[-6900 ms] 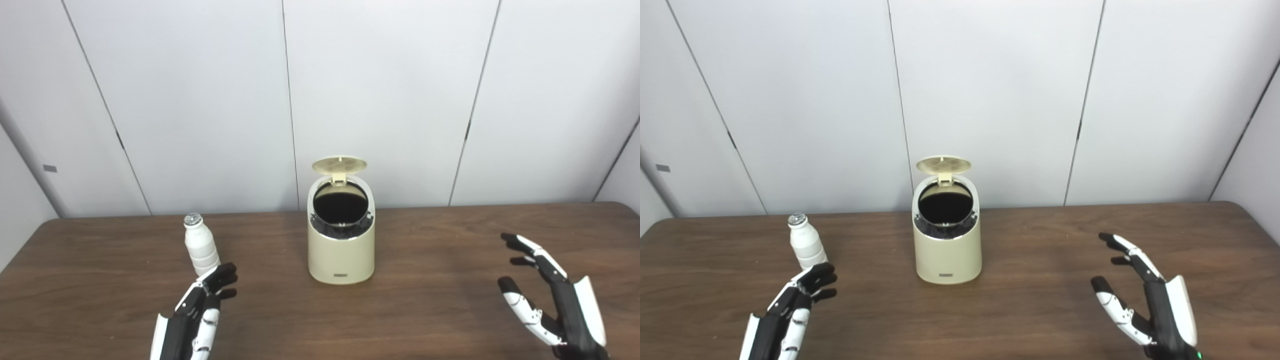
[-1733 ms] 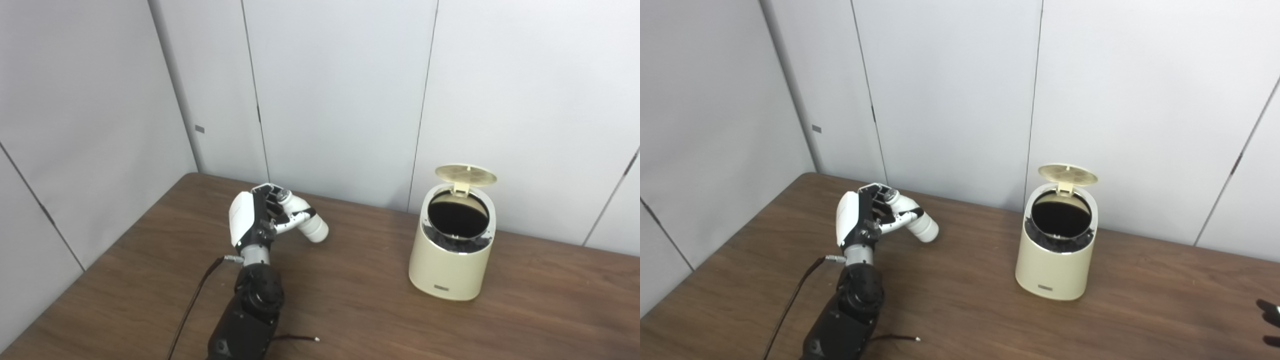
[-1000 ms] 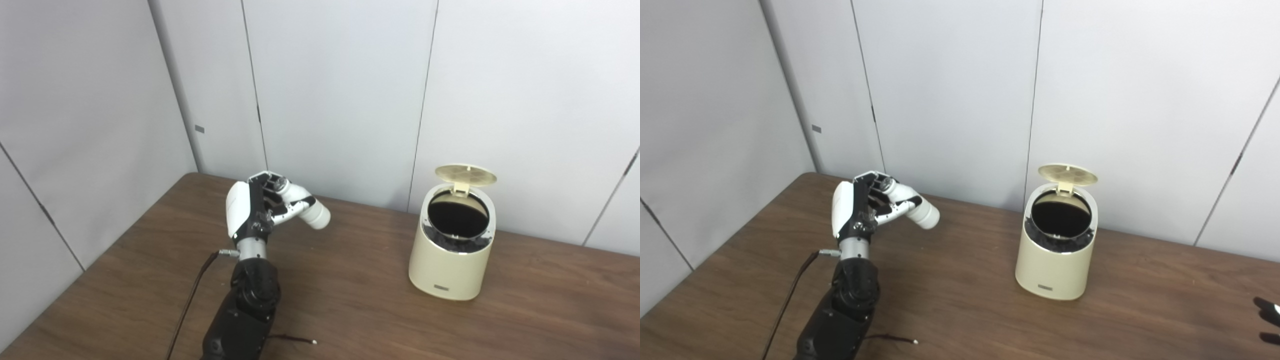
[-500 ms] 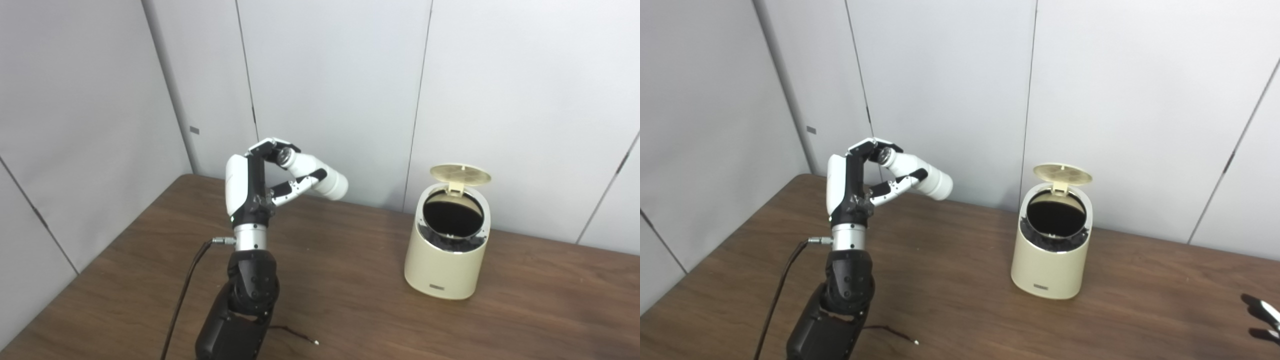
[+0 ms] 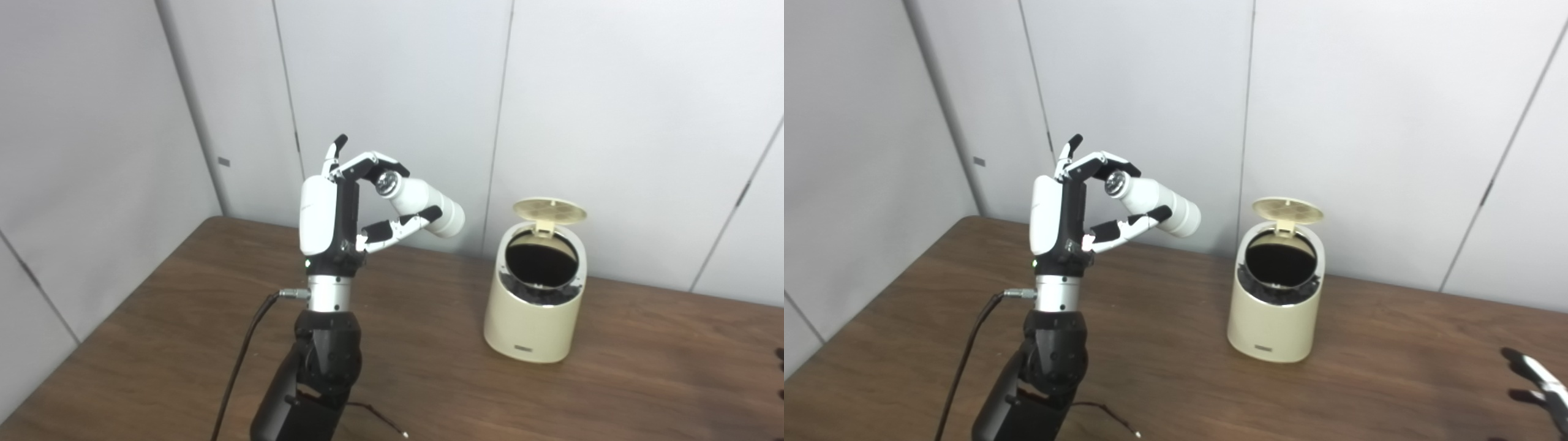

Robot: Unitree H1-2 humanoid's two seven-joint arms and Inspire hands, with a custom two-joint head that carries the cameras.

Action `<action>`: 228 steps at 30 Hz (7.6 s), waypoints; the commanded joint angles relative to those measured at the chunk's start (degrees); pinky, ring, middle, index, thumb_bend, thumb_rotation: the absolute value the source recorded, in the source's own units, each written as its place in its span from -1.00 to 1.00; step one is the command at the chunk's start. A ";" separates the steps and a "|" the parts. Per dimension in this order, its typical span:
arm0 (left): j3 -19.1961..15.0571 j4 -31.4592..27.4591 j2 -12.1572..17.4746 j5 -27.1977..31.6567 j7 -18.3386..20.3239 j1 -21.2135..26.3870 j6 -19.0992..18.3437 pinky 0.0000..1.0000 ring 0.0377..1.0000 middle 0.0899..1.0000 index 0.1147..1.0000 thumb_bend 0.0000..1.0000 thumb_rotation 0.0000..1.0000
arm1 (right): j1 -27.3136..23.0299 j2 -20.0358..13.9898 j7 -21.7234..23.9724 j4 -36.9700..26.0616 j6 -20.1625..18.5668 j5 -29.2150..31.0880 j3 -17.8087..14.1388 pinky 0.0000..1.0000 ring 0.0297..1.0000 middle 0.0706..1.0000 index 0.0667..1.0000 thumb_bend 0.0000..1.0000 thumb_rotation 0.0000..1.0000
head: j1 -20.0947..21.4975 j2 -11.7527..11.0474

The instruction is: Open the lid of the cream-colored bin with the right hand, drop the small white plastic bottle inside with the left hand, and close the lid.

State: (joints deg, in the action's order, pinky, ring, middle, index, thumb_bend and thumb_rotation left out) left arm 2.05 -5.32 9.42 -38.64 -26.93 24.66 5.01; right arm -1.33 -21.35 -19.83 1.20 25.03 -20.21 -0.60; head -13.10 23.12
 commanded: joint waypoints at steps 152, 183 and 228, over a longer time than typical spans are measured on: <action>6.70 28.35 -4.42 1.00 -7.07 12.04 18.67 1.00 0.35 -0.10 -0.17 0.04 -0.85 | -2.29 9.78 -5.16 2.84 1.61 -13.54 2.41 0.32 0.56 0.63 0.56 -0.53 -0.29 | 21.39 -5.39; 6.18 27.95 -4.66 4.69 -4.64 11.40 18.04 1.00 0.40 -0.10 -0.15 1.00 0.08 | -1.92 9.73 -4.98 2.31 1.67 -13.15 2.52 0.34 0.58 0.63 0.56 -0.51 -0.31 | 21.34 -5.01; -4.25 0.20 4.20 43.71 29.41 -9.71 6.66 1.00 1.00 1.00 0.99 -0.04 1.00 | -18.41 3.34 24.72 -26.33 -23.22 -14.16 3.89 1.00 1.00 1.00 1.00 0.77 0.90 | 20.27 -5.01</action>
State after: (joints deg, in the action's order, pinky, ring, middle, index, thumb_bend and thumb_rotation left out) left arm -1.57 -3.26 13.56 5.76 2.77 13.72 11.48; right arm -16.68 -17.30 3.84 -22.42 2.79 -33.92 3.83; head 7.12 18.19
